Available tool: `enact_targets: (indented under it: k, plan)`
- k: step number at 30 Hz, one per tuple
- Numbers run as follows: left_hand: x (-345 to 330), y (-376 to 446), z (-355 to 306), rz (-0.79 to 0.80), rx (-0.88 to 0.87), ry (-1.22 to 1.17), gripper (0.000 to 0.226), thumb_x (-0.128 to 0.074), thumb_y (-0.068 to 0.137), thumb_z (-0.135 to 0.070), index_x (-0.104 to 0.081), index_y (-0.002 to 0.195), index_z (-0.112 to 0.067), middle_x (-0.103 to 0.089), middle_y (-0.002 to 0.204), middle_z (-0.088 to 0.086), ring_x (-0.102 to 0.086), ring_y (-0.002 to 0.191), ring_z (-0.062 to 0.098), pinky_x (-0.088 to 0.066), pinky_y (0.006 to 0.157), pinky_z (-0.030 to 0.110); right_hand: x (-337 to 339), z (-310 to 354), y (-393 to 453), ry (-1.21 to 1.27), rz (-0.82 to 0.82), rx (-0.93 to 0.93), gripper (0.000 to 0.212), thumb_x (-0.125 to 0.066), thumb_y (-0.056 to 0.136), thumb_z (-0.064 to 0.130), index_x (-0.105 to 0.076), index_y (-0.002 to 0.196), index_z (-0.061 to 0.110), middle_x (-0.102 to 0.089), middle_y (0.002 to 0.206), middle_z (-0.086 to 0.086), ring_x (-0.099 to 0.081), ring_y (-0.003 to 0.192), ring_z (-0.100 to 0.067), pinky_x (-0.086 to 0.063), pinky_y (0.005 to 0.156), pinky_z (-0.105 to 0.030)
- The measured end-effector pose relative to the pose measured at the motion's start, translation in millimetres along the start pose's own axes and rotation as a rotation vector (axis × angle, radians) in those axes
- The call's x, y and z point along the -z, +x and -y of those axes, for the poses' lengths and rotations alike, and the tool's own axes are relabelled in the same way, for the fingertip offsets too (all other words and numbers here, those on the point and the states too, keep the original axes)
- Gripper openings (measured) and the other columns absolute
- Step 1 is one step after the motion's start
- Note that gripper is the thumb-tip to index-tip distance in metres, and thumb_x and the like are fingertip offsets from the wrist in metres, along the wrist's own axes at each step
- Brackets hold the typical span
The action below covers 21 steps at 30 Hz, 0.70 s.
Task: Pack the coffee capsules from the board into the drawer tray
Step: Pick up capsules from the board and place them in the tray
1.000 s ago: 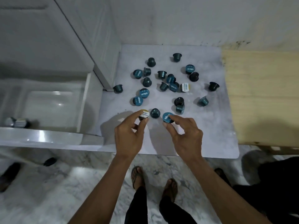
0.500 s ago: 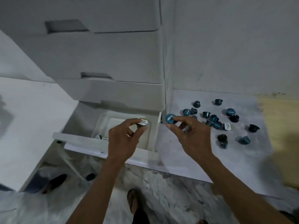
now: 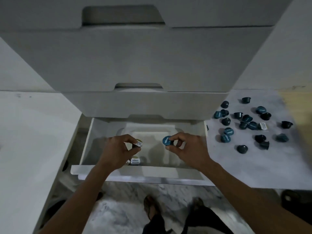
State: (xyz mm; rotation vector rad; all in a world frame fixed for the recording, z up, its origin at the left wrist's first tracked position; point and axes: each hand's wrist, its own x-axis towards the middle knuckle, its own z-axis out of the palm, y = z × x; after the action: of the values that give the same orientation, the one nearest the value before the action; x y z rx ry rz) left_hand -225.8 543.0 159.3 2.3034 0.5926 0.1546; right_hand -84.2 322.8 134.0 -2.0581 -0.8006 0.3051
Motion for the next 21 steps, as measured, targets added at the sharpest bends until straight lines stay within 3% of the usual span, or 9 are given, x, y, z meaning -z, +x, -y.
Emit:
enact_targets:
  k: [4, 7, 11, 14, 18, 21]
  plan:
    - [-16, 18, 21, 0.207, -0.063, 0.035, 0.015, -0.084, 0.073, -0.025, -0.073, 0.081, -0.020, -0.058, 0.058, -0.039, -0.060, 0.049, -0.006, -0.038, 0.053, 0.005, -22, -13, 9, -0.067, 0.228, -0.045, 0.023, -0.082, 0.075, 0.032, -0.074, 0.095, 0.026, -0.066, 0.074, 0.009, -0.059, 0.063, -0.005, -0.054, 0.067, -0.028]
    - [-29, 31, 31, 0.363, -0.077, 0.002, 0.016, -0.084, 0.073, -0.022, -0.073, 0.082, -0.015, -0.073, 0.083, -0.017, -0.059, 0.051, -0.012, -0.037, 0.053, 0.003, -34, -24, 18, -0.120, 0.365, -0.058, 0.023, -0.081, 0.075, 0.033, -0.074, 0.096, 0.028, -0.069, 0.077, 0.004, -0.062, 0.067, -0.007, -0.055, 0.068, -0.034]
    - [-39, 44, 37, 0.527, -0.062, 0.042, 0.016, -0.085, 0.072, -0.017, -0.073, 0.080, -0.010, -0.064, 0.061, -0.024, -0.054, 0.051, -0.018, -0.034, 0.051, 0.001, -49, -33, 28, -0.195, 0.536, -0.036, 0.021, -0.080, 0.076, 0.028, -0.073, 0.096, 0.025, -0.061, 0.069, 0.017, -0.057, 0.065, -0.003, -0.051, 0.067, -0.026]
    - [-45, 52, 42, 0.595, -0.105, 0.082, 0.015, -0.084, 0.072, -0.014, -0.074, 0.082, -0.011, -0.073, 0.080, -0.009, -0.052, 0.057, -0.023, -0.034, 0.054, 0.000, -59, -39, 31, -0.174, 0.613, -0.019, 0.019, -0.080, 0.076, 0.024, -0.073, 0.094, 0.024, -0.054, 0.067, 0.028, -0.059, 0.069, -0.001, -0.052, 0.069, -0.024]
    - [-49, 57, 47, 0.651, -0.097, 0.118, 0.013, -0.083, 0.072, -0.012, -0.073, 0.081, -0.012, -0.071, 0.082, -0.007, -0.051, 0.059, -0.024, -0.035, 0.055, 0.000, -66, -48, 37, -0.157, 0.678, 0.006, 0.019, -0.080, 0.077, 0.024, -0.072, 0.094, 0.024, -0.071, 0.085, 0.012, -0.064, 0.077, -0.004, -0.056, 0.074, -0.033]
    - [-51, 60, 49, 0.671, -0.073, 0.120, 0.016, -0.085, 0.070, -0.013, -0.072, 0.080, -0.013, -0.066, 0.079, -0.009, -0.051, 0.058, -0.024, -0.037, 0.054, 0.002, -70, -53, 38, -0.152, 0.673, 0.038, 0.019, -0.080, 0.076, 0.026, -0.072, 0.093, 0.025, -0.073, 0.090, 0.006, -0.065, 0.078, -0.006, -0.056, 0.073, -0.035]
